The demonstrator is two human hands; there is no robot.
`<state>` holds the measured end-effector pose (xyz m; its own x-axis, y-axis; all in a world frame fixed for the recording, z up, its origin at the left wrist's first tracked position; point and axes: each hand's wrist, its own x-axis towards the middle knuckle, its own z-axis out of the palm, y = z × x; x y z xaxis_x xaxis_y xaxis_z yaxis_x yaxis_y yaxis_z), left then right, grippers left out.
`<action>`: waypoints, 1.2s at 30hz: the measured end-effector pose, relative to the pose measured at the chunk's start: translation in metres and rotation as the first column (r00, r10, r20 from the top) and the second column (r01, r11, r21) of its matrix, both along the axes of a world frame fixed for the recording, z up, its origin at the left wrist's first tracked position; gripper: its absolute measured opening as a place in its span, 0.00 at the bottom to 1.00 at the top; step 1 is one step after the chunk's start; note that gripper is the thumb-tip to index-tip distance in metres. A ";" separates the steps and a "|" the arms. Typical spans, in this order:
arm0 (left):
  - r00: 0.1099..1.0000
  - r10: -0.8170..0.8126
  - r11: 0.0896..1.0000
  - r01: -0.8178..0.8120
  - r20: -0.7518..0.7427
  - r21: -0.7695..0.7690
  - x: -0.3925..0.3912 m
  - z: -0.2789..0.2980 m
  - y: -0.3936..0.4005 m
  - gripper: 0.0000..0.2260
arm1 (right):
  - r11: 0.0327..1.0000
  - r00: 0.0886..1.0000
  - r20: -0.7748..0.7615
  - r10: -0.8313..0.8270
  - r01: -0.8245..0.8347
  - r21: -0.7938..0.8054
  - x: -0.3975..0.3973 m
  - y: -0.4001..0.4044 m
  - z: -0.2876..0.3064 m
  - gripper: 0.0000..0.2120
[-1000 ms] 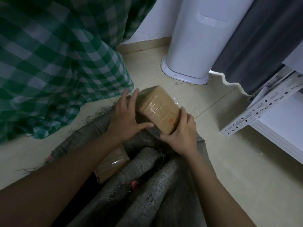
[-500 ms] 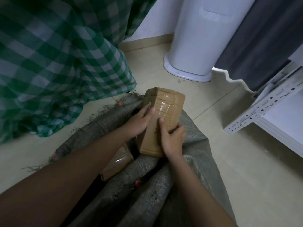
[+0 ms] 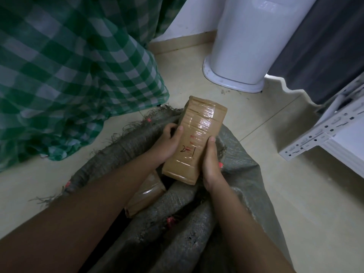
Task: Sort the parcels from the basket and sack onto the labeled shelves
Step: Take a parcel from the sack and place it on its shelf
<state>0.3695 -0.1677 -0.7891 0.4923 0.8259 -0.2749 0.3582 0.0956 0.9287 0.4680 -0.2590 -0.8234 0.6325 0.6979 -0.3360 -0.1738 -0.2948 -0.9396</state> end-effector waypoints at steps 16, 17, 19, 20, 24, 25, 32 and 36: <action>0.989 0.070 0.988 -0.051 0.128 -0.146 0.013 -0.014 0.039 0.14 | 0.992 0.991 -0.092 -0.100 0.106 0.063 0.004 0.045 -0.003 0.41; 0.987 0.082 0.983 -0.058 0.135 -0.172 0.014 -0.015 0.042 0.14 | 0.992 0.992 -0.079 -0.100 0.106 0.067 0.004 0.048 0.002 0.39; 0.987 0.081 0.979 -0.052 0.139 -0.199 0.017 -0.017 0.048 0.14 | 0.991 0.991 -0.081 -0.105 0.112 0.076 0.012 0.053 -0.004 0.35; 0.989 0.069 0.978 -0.040 0.134 -0.204 0.019 -0.018 0.050 0.14 | 0.990 0.990 -0.090 -0.107 0.115 0.080 0.016 0.055 -0.008 0.33; 0.996 0.040 0.981 -0.023 0.085 -0.191 0.027 -0.019 0.059 0.17 | 0.990 0.983 -0.144 -0.111 0.121 0.066 0.026 0.064 -0.017 0.41; 0.997 0.030 0.982 -0.015 0.072 -0.190 0.028 -0.020 0.061 0.18 | 0.991 0.982 -0.157 -0.102 0.114 0.070 0.027 0.065 -0.019 0.41; 0.993 -0.076 0.968 0.096 0.091 -0.234 0.025 -0.017 0.053 0.29 | 0.999 0.989 -0.148 -0.031 0.037 0.036 0.049 0.058 -0.020 0.35; 0.993 -0.077 0.960 0.097 0.086 -0.262 0.023 -0.012 0.044 0.34 | 0.997 0.987 -0.163 -0.005 0.018 0.080 0.067 0.045 -0.005 0.23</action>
<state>0.3924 -0.1241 -0.8015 0.5863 0.6813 -0.4382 0.3071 0.3137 0.8985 0.5346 -0.2138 -0.8287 0.5822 0.7199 -0.3780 -0.3291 -0.2165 -0.9191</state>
